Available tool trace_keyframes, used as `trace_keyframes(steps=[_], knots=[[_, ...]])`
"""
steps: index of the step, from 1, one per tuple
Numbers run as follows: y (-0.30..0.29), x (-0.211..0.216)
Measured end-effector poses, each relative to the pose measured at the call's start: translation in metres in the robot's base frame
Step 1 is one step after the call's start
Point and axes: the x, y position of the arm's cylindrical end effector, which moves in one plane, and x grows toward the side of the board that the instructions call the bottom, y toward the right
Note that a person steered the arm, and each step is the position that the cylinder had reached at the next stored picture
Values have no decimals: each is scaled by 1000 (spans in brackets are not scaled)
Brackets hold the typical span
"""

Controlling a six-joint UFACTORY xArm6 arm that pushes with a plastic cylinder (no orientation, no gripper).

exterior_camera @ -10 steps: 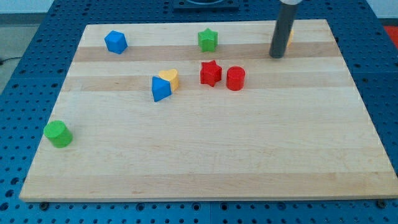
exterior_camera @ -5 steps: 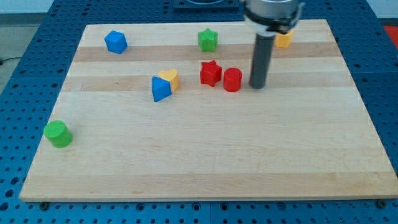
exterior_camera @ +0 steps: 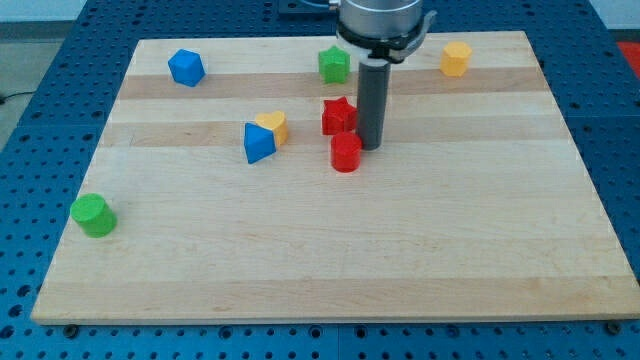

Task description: Push the red circle below the blue cube

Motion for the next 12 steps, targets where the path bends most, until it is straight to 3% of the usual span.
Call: trace_keyframes(steps=[3,5,12], knots=[[-31,54],[-128,49],[-134,66]])
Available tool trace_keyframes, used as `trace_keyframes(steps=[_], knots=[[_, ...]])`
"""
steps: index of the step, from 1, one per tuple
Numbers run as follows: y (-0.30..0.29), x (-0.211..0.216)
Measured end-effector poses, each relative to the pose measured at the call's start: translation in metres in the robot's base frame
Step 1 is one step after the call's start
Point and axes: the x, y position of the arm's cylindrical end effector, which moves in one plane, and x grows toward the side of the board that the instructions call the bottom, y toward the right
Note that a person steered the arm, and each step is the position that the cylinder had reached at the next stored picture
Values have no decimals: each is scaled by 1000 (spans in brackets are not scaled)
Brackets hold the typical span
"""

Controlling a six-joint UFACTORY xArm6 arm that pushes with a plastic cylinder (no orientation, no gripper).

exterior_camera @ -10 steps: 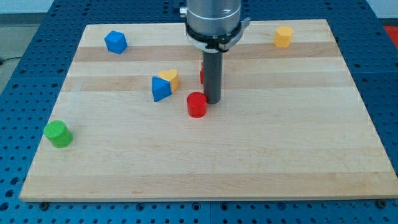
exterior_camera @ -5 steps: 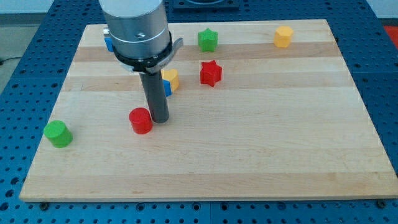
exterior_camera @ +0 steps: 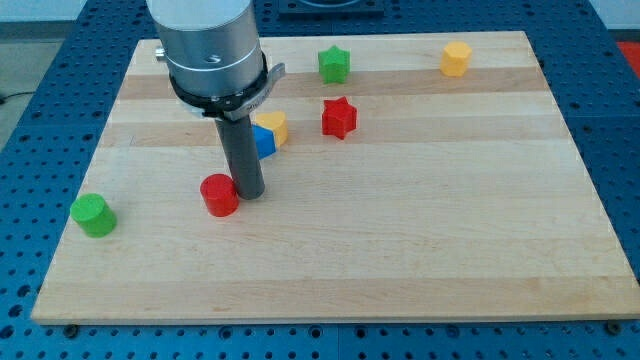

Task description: Push the red circle below the blue cube

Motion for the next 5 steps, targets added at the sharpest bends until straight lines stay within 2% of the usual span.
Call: trace_keyframes(steps=[1,2,3,5], knots=[[0,15],[0,55],[-12,58],[-26,5]])
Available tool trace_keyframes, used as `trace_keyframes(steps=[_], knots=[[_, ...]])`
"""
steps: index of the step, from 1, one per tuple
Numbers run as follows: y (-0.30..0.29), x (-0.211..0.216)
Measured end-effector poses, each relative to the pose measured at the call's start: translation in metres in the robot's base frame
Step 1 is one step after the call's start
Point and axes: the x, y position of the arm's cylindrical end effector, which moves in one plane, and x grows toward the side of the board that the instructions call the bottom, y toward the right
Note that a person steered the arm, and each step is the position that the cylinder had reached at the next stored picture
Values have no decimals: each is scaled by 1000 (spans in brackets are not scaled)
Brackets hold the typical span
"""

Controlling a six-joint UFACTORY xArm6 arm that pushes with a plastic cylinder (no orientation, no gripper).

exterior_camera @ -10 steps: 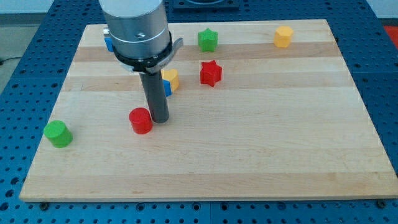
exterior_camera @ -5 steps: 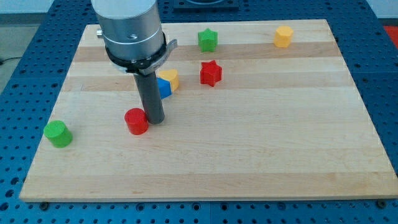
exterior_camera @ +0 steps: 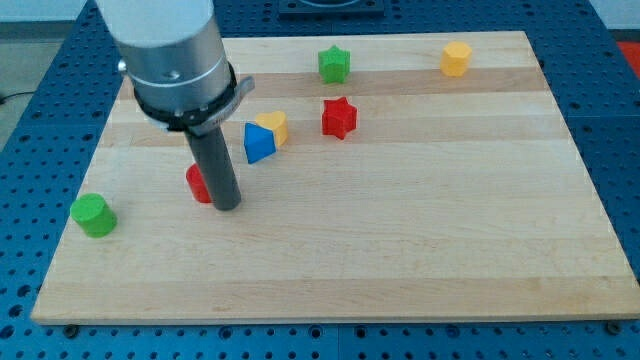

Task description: Push the red circle below the blue cube

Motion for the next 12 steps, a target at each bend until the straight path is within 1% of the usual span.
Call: trace_keyframes(steps=[1,2,3,4,5,6,8,9,12], knots=[[-1,-27],[-12,-31],[-14,-10],[-63,-10],[-96,-23],[-108,-35],[-108,-42],[-97,-66],[-110,-70]])
